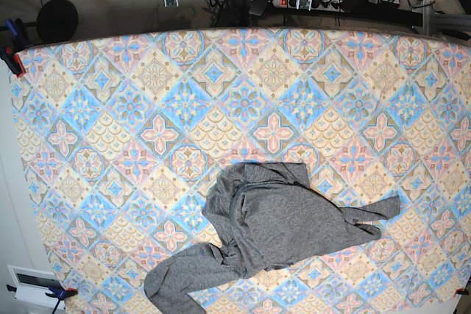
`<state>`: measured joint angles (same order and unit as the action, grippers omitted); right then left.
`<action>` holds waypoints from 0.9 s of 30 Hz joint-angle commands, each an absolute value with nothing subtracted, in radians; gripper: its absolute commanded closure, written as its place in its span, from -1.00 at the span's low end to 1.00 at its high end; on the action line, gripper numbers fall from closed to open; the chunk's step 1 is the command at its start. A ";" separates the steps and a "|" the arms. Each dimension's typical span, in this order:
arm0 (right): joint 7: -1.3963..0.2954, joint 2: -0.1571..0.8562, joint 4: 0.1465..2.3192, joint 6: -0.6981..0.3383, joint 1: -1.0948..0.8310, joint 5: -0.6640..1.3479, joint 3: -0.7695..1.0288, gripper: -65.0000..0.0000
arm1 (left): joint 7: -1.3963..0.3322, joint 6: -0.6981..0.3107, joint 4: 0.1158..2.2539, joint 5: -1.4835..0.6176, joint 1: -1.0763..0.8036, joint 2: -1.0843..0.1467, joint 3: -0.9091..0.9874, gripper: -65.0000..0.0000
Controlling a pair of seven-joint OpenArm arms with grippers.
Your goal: Layout the t-shirt on the table in an organized manner, then fold the t-shirt properly
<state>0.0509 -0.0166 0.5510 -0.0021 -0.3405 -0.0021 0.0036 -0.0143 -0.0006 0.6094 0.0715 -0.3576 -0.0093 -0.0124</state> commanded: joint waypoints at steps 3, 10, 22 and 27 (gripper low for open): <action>0.070 -0.016 0.627 -0.004 -0.417 -0.001 -0.001 1.00 | -0.028 0.001 0.753 0.061 -0.446 -0.021 -0.012 1.00; 0.062 0.010 0.855 -0.002 -0.587 -0.005 -0.002 1.00 | -0.067 0.001 1.098 0.065 -0.641 -0.022 -0.012 1.00; -0.058 0.093 1.425 -0.001 -0.901 -0.002 0.005 1.00 | -0.074 0.004 1.580 0.061 -0.895 -0.131 -0.065 1.00; -0.150 0.127 1.690 -0.001 -0.967 -0.001 0.007 1.00 | -0.074 0.004 1.745 0.061 -0.969 -0.143 -0.062 1.00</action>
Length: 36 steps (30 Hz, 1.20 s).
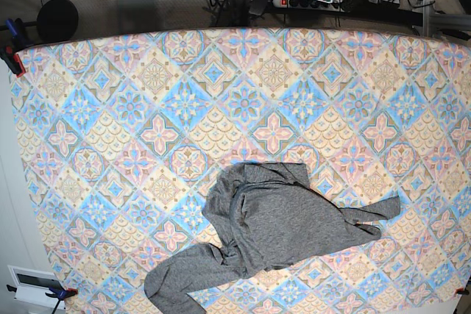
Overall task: Layout the t-shirt on the table in an organized manner, then fold the t-shirt properly
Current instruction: 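Lower both grippers over the table toward the grey shirt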
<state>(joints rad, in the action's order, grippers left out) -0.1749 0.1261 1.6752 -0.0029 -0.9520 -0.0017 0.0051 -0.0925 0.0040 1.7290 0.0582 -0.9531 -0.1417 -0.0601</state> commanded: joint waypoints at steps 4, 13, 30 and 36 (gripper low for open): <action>-0.265 0.127 1.850 -0.001 -0.966 -0.005 0.005 1.00 | -0.093 0.005 1.817 0.062 -0.972 -0.143 -0.062 1.00; -0.486 0.122 1.991 -0.001 -0.869 -0.005 -0.002 1.00 | -0.137 0.005 1.862 0.059 -0.924 -0.139 -0.061 1.00; -0.608 0.119 1.991 -0.001 -0.510 -0.005 -0.022 1.00 | -0.398 0.001 1.989 0.071 -0.639 -0.142 -0.033 1.00; -0.654 0.119 1.989 -0.001 -0.400 -0.002 -0.022 1.00 | -0.493 0.001 1.989 0.061 -0.499 -0.140 -0.035 1.00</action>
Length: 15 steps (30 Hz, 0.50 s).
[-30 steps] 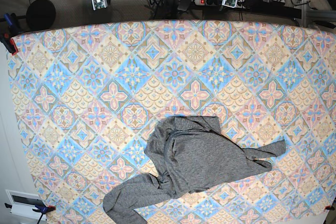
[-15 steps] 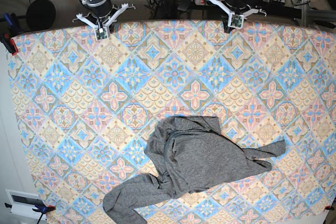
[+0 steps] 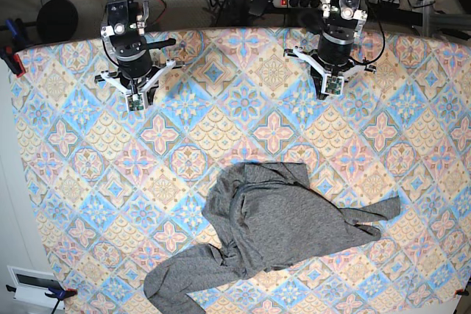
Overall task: Layout the t-shirt on the table in an organized manner, then fold the t-shirt properly
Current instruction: 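Lower both grippers over the table toward the grey shirt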
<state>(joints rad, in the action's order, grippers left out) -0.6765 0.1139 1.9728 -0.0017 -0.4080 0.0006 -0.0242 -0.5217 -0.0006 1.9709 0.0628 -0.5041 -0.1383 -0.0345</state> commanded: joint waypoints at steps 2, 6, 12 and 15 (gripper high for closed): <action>-0.654 0.119 1.988 -0.004 -0.361 0.001 -0.024 1.00 | -0.545 0.002 1.989 0.061 -0.444 -0.133 -0.033 1.00; -0.656 0.119 1.972 -0.005 -0.288 0.002 -0.027 1.00 | -0.601 0.005 1.989 0.071 -0.384 -0.076 -0.031 1.00; -0.651 0.119 1.968 -0.005 -0.179 0.002 -0.101 1.00 | -0.628 0.005 1.989 0.071 -0.360 -0.050 -0.035 1.00; -0.647 0.120 1.966 -0.005 -0.137 0.002 -0.105 1.00 | -0.634 0.002 1.986 0.073 -0.320 -0.051 -0.035 1.00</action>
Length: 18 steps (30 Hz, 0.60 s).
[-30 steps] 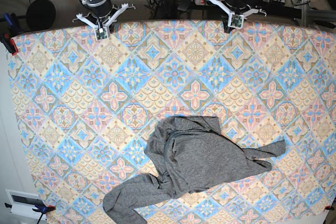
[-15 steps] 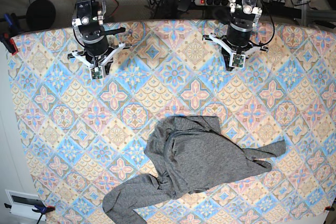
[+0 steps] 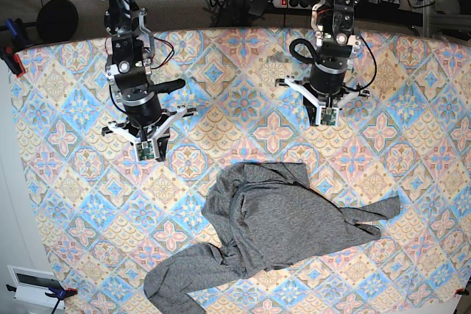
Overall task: Layout the t-shirt on the table in an organized manner, then fold the t-shirt properly
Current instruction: 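Lower both grippers over the table toward the grey shirt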
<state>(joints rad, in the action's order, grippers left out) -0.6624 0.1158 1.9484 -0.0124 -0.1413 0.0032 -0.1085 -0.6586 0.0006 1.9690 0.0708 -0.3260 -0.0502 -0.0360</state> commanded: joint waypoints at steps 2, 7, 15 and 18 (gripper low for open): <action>-0.647 0.119 1.966 -0.005 -0.125 0.002 -0.107 1.00 | -0.634 0.002 1.986 0.073 -0.294 -0.058 -0.033 1.00; -0.647 0.119 1.890 -0.005 -0.074 0.002 -0.107 1.00 | -0.636 0.002 1.983 0.065 -0.255 -0.124 -0.035 1.00; -0.645 0.119 1.827 -0.005 -0.053 0.002 -0.107 1.00 | -0.636 0.001 1.926 0.073 -0.206 -0.128 -0.033 1.00; -0.645 0.119 1.827 -0.005 -0.051 0.002 -0.102 1.00 | -0.636 0.001 1.923 0.071 -0.205 -0.128 -0.033 1.00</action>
